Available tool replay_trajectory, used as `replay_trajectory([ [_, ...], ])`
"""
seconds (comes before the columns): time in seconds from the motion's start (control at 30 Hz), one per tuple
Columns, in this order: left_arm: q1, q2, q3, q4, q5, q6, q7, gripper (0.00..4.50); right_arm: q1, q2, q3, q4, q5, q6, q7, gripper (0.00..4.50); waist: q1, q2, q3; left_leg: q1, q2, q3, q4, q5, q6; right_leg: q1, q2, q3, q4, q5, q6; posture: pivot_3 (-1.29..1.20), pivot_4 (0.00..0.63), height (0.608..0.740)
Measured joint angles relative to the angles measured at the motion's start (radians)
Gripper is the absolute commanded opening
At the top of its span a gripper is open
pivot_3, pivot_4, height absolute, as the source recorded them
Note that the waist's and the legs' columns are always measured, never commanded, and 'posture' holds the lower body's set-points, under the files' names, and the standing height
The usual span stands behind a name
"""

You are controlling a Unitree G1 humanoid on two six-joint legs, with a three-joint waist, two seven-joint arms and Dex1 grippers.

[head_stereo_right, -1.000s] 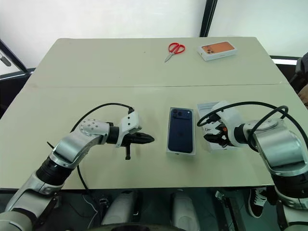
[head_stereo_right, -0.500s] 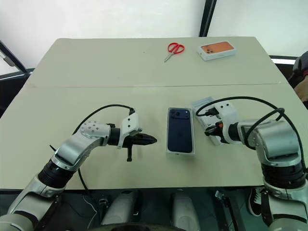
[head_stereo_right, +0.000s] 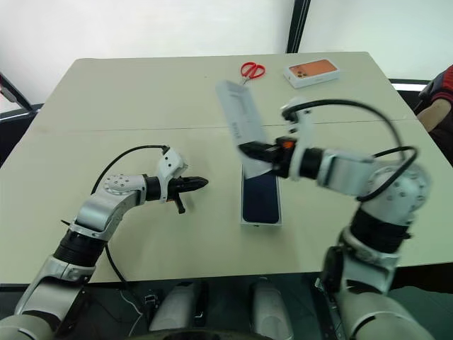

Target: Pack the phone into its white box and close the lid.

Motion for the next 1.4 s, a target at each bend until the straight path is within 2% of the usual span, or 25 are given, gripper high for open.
replay_trajectory([
  [0.07,0.002,0.014,0.032,0.023,0.000,-0.009,-0.001,0.00,0.098,-0.043,0.121,0.006,0.312,-0.164,-0.258,0.05,0.002,0.000,0.000,-0.001,-0.001,0.000,0.001,0.000,0.000,0.001,-0.001,0.000,-0.003,0.000,0.000,0.00,0.150,0.740],
  [0.13,0.002,0.022,0.060,0.039,0.000,-0.013,0.000,0.00,0.184,0.001,0.199,-0.017,0.470,-0.338,-0.448,0.05,-0.008,0.000,0.000,-0.001,-0.002,0.002,0.001,-0.001,0.002,0.002,-0.001,0.001,-0.003,0.001,0.001,0.00,0.150,0.740],
  [0.37,0.001,-0.001,0.064,0.026,0.000,-0.024,0.002,0.00,0.348,0.229,0.327,-0.149,0.533,-0.644,-0.797,0.05,-0.009,0.000,0.000,0.000,0.000,0.002,0.000,0.000,0.003,0.000,0.002,0.002,-0.001,0.001,0.002,0.00,0.150,0.740],
  [0.47,0.004,-0.028,0.054,-0.006,-0.001,-0.023,0.010,0.00,0.377,0.237,0.339,-0.153,0.535,-0.684,-0.899,0.05,-0.005,0.000,0.000,0.000,-0.001,0.002,0.000,0.000,0.003,0.000,0.002,0.003,-0.002,0.001,0.002,0.00,0.150,0.740],
  [0.57,0.001,-0.060,0.038,-0.024,0.000,-0.009,0.018,0.00,0.382,0.227,0.327,-0.163,0.549,-0.687,-0.933,0.91,-0.004,0.001,0.000,0.001,-0.001,0.002,0.000,0.000,0.003,0.001,0.002,0.003,-0.002,0.001,0.002,0.00,0.150,0.740],
  [0.67,-0.007,-0.099,0.002,-0.029,0.001,-0.001,0.019,0.00,0.380,0.187,0.297,-0.157,0.551,-0.677,-0.935,2.52,-0.005,0.001,0.000,0.001,-0.001,0.003,0.000,0.000,0.003,0.001,0.002,0.003,-0.002,0.001,0.002,0.00,0.150,0.740],
  [0.7,-0.009,-0.104,-0.008,-0.028,0.003,0.000,0.020,0.00,0.367,0.155,0.288,-0.142,0.551,-0.660,-0.913,2.92,-0.005,0.001,0.000,0.001,-0.001,0.002,0.000,0.000,0.003,0.001,0.002,0.003,-0.002,0.001,0.002,0.00,0.150,0.740],
  [0.73,-0.015,-0.110,-0.013,-0.028,0.004,0.001,0.022,0.00,0.349,0.117,0.279,-0.125,0.550,-0.641,-0.891,3.58,-0.007,0.001,0.000,0.001,-0.001,0.003,0.000,0.000,0.003,0.001,0.002,0.003,-0.002,0.001,0.002,0.00,0.150,0.740],
  [0.8,-0.042,-0.139,-0.020,-0.026,0.003,0.003,0.028,0.00,0.267,-0.033,0.246,-0.073,0.550,-0.577,-0.790,4.43,-0.006,0.002,0.001,0.000,-0.001,0.004,0.001,0.000,0.003,0.001,0.002,0.003,-0.002,0.001,0.002,0.00,0.150,0.740],
  [0.9,-0.069,-0.171,-0.024,-0.026,0.003,0.003,0.034,0.00,0.163,-0.266,0.210,-0.024,0.550,-0.488,-0.644,4.43,-0.002,0.003,0.001,0.000,-0.001,0.003,-0.001,-0.001,0.004,0.001,0.003,0.002,-0.004,0.001,0.002,0.00,0.150,0.740],
  [1.0,-0.073,-0.189,-0.035,-0.026,0.003,0.004,0.036,0.00,0.136,-0.440,0.217,0.021,0.534,-0.423,-0.546,4.43,-0.001,0.002,0.001,0.000,-0.001,0.003,-0.001,-0.002,0.006,0.002,0.003,0.002,-0.006,0.001,0.002,0.00,0.150,0.740],
  [1.07,-0.076,-0.206,-0.061,-0.026,0.004,0.010,0.034,0.00,0.134,-0.516,0.233,0.042,0.421,-0.396,-0.445,4.43,-0.003,0.002,0.001,0.000,-0.001,0.004,0.000,-0.002,0.006,0.002,0.003,0.003,-0.006,0.001,0.002,0.00,0.150,0.740],
  [1.2,-0.078,-0.250,-0.113,-0.029,0.006,0.014,0.031,0.00,0.113,-0.644,0.282,0.051,0.113,-0.382,-0.225,4.43,-0.001,0.002,0.001,0.000,-0.001,0.004,0.002,-0.002,0.006,0.003,0.002,0.003,-0.006,0.001,0.002,0.00,0.150,0.740],
  [1.4,-0.085,-0.275,-0.125,-0.033,-0.002,0.028,0.042,0.00,0.126,-0.702,0.401,-0.020,-0.250,-0.423,0.060,4.43,0.000,0.002,0.001,0.000,-0.001,0.003,0.001,-0.002,0.006,0.003,0.002,0.003,-0.006,0.001,0.002,0.00,0.150,0.740],
])
